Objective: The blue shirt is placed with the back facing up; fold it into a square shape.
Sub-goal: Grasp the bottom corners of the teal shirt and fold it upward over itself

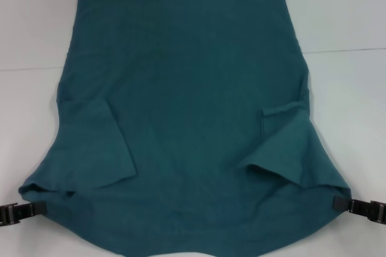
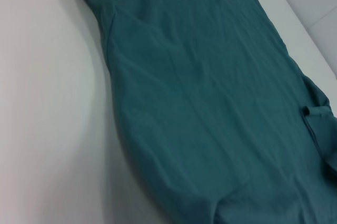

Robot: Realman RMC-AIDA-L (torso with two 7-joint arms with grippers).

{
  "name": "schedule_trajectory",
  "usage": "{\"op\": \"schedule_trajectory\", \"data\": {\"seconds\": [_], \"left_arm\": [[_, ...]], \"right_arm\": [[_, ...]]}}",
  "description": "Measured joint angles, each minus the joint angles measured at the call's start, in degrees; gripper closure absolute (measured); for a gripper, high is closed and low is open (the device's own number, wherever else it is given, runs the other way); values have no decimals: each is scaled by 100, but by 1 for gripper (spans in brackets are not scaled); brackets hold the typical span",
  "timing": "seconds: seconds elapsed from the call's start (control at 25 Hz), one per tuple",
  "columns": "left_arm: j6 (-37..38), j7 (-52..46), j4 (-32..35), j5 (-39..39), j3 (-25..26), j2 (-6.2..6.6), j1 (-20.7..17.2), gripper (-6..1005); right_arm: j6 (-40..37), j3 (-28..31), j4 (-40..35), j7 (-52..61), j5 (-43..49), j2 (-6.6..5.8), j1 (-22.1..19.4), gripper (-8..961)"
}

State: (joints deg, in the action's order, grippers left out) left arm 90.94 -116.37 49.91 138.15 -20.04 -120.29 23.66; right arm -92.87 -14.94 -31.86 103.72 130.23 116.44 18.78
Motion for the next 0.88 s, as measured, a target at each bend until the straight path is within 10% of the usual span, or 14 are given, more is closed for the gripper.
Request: {"op": "schedule_trajectory", "data": {"seconds": [0.88], "left_arm": [[3,-1,-25,18,-8,9,30,997]], "right_arm": [[-28,-16,-20,-19,7,9,-50,918]]}}
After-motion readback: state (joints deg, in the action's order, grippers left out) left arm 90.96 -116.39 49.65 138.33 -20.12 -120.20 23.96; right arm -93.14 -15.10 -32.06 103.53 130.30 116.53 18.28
